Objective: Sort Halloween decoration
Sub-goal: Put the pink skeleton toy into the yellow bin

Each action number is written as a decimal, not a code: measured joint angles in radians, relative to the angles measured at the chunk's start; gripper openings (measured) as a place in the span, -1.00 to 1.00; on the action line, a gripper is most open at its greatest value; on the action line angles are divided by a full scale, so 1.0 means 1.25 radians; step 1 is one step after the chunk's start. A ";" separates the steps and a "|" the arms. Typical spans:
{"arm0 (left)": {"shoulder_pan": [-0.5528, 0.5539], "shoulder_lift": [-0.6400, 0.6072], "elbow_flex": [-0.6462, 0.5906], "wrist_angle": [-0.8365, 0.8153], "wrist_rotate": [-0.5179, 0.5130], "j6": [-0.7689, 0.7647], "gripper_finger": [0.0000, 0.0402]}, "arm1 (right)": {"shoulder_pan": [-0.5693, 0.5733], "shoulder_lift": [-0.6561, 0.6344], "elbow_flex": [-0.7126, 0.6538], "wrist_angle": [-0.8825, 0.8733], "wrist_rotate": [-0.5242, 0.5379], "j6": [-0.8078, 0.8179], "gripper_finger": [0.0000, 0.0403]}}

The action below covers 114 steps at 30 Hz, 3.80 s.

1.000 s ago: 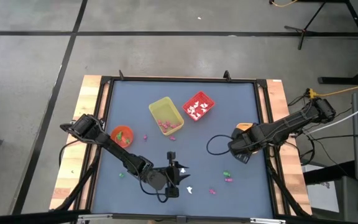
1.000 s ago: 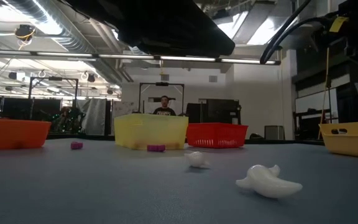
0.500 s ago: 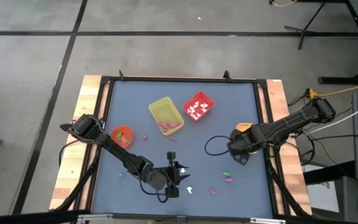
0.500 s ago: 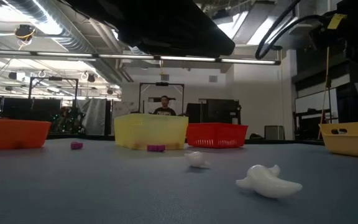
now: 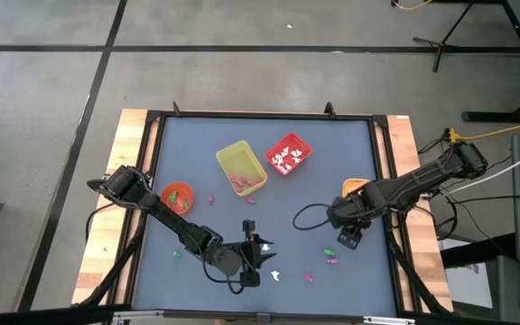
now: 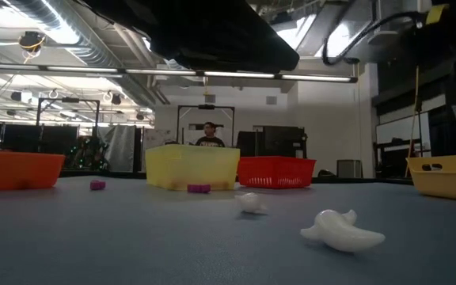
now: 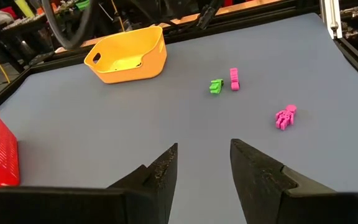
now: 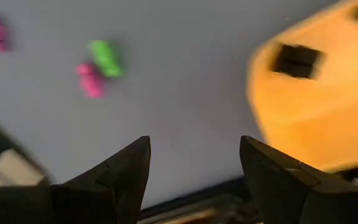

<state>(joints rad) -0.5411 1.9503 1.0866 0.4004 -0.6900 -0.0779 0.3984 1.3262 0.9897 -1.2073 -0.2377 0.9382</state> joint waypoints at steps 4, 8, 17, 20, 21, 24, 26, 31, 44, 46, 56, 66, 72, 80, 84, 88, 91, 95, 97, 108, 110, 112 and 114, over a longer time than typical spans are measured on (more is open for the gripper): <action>0.000 0.000 0.000 0.000 0.000 0.000 -0.34 | 0.039 0.000 0.000 0.113 -0.011 0.015 0.22; 0.000 0.000 0.000 0.000 0.000 0.000 -0.34 | 0.106 0.000 0.000 0.243 0.003 0.027 0.22; 0.000 0.000 0.000 0.000 0.000 0.000 -0.34 | 0.305 0.014 0.000 0.425 0.223 -0.041 0.22; 0.000 0.000 0.000 0.000 0.000 0.000 -0.34 | 0.365 0.042 0.000 0.424 0.298 -0.063 0.22; 0.000 0.000 0.000 0.000 0.000 0.000 -0.34 | 0.381 0.055 0.000 0.424 0.320 -0.066 0.22; 0.000 0.000 0.000 0.000 0.000 0.000 -0.35 | 0.416 0.097 0.000 0.423 0.358 -0.068 0.22; 0.000 0.000 0.000 0.000 0.000 0.001 -0.35 | 0.431 0.128 0.000 0.423 0.371 -0.068 0.22; 0.000 0.000 0.000 0.000 0.000 0.001 -0.35 | 0.436 0.207 0.000 0.422 0.401 -0.068 0.22; 0.000 0.000 0.000 0.000 0.000 0.001 -0.35 | 0.435 0.316 0.000 0.420 0.426 -0.088 0.22; 0.000 0.000 0.000 0.000 0.000 0.001 -0.35 | 0.435 0.323 0.000 0.420 0.431 -0.088 0.22; 0.000 0.000 0.000 0.000 0.000 0.001 -0.35 | 0.435 0.341 0.000 0.421 0.432 -0.088 0.17; 0.000 0.000 0.000 0.000 0.000 0.001 -0.35 | 0.435 0.341 0.000 0.420 0.433 -0.088 -0.35; 0.000 0.000 0.000 0.000 0.000 0.001 -0.35 | 0.435 0.341 0.000 0.420 0.434 -0.087 -0.61; -0.002 0.000 0.000 0.000 0.000 0.001 -0.35 | 0.435 0.341 0.000 0.422 0.433 -0.086 -0.81; -0.011 0.000 0.000 0.004 0.000 0.001 -0.35 | 0.435 0.341 0.000 0.432 0.426 -0.085 -0.81; -0.028 0.000 0.000 0.004 0.000 0.001 -0.35 | 0.435 0.341 0.000 0.476 0.426 -0.085 -0.80; -0.046 -0.003 0.000 0.002 0.000 0.002 -0.35 | 0.435 0.341 0.013 0.490 0.426 -0.086 -0.80; -0.079 -0.026 -0.001 0.000 -0.002 0.002 -0.35 | 0.428 0.341 0.064 0.489 0.432 -0.100 -0.80; -0.096 -0.041 -0.001 0.000 -0.003 0.002 -0.35 | 0.421 0.341 0.093 0.491 0.448 -0.127 -0.80; -0.201 -0.068 -0.001 -0.016 -0.011 0.002 -0.35 | 0.327 0.341 0.172 0.555 0.658 -0.389 -0.80; -0.217 -0.068 -0.001 -0.021 -0.017 0.002 -0.35 | 0.294 0.341 0.172 0.594 0.677 -0.447 -0.80; -0.232 -0.068 -0.001 -0.024 -0.028 0.002 -0.35 | 0.253 0.341 0.172 0.634 0.680 -0.499 -0.80; -0.244 -0.068 -0.001 -0.022 -0.042 0.001 -0.35 | 0.207 0.341 0.172 0.673 0.681 -0.553 -0.80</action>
<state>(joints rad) -0.8460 1.8648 1.0859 0.3729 -0.7419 -0.0761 0.6576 1.7519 1.2049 -0.3666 0.6129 0.2464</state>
